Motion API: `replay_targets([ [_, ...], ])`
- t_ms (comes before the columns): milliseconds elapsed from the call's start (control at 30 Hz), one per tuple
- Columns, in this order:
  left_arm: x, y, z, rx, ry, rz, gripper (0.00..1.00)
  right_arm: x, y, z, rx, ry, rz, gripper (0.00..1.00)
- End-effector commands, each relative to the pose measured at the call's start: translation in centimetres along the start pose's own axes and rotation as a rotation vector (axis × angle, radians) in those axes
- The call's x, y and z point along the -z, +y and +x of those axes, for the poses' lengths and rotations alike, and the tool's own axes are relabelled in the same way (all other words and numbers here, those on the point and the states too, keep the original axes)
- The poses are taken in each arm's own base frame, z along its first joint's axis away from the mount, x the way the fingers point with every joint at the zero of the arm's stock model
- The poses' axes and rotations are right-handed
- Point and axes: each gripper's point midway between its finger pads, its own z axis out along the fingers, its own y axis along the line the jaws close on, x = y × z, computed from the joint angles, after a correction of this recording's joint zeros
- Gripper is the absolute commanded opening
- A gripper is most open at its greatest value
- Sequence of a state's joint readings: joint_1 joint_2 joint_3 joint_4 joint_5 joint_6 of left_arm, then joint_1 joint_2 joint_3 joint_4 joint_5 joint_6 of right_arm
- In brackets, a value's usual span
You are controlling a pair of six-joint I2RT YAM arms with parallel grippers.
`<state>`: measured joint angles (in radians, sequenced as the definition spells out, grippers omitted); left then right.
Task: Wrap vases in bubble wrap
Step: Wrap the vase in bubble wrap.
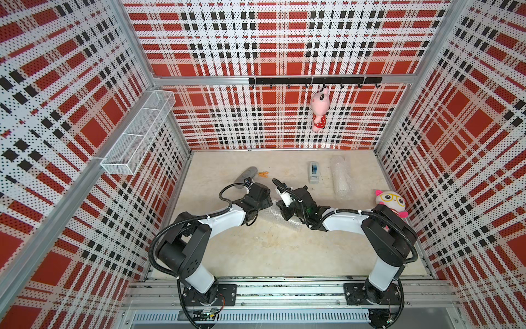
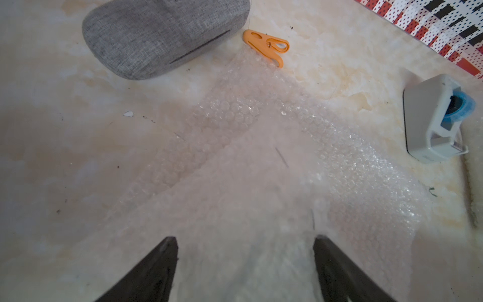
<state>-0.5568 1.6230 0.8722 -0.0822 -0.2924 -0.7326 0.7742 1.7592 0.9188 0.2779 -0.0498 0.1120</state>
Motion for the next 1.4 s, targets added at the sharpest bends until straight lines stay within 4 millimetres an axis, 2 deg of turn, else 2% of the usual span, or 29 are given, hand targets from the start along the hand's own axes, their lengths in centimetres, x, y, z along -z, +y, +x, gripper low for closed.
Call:
replay_targets([
  [0, -1.2, 3.5, 3.4, -0.067, 0.109, -0.124, 0.84, 1.8, -1.4, 1.3, 0.032, 0.082, 0.075, 0.33],
  [67, -1.2, 3.5, 3.6, -0.069, 0.114, -0.126, 0.84, 3.3, -2.0, 0.3, 0.045, 0.064, 0.116, 0.46],
  [167, -1.3, 3.6, 3.5, -0.068, 0.115, -0.126, 0.83, 5.7, -1.8, -0.7, 0.065, 0.026, 0.114, 0.5],
  [300, -1.3, 3.6, 3.6, -0.07, 0.117, -0.123, 0.83, 7.7, 2.4, -0.4, 0.123, -0.015, -0.087, 0.61],
  [367, -1.4, 3.6, 3.6, -0.07, 0.118, -0.123, 0.83, 7.3, 3.6, 0.6, 0.169, 0.007, -0.11, 0.73],
  [567, -1.4, 3.4, 3.4, -0.075, 0.12, -0.115, 0.83, 4.2, 3.4, 2.7, 0.238, 0.08, -0.066, 0.89],
  [767, -1.4, 3.6, 3.0, -0.071, 0.117, -0.115, 0.83, 1.5, 2.7, 5.1, 0.285, 0.18, -0.038, 0.89],
  [867, -1.5, 3.5, 2.9, -0.073, 0.119, -0.111, 0.84, 0.6, 3.1, 7.1, 0.309, 0.233, -0.042, 0.84],
  [1067, -1.9, 3.5, 2.9, -0.085, 0.125, -0.114, 0.83, -0.5, 3.0, 10.0, 0.336, 0.3, -0.022, 0.83],
  [1200, -2.2, 3.7, 2.8, -0.081, 0.131, -0.116, 0.83, -0.7, 2.6, 10.6, 0.353, 0.314, 0.009, 0.83],
  [1367, -2.1, 4.2, 2.1, -0.047, 0.128, -0.102, 0.83, -0.9, 2.6, 11.5, 0.359, 0.332, 0.005, 0.72],
])
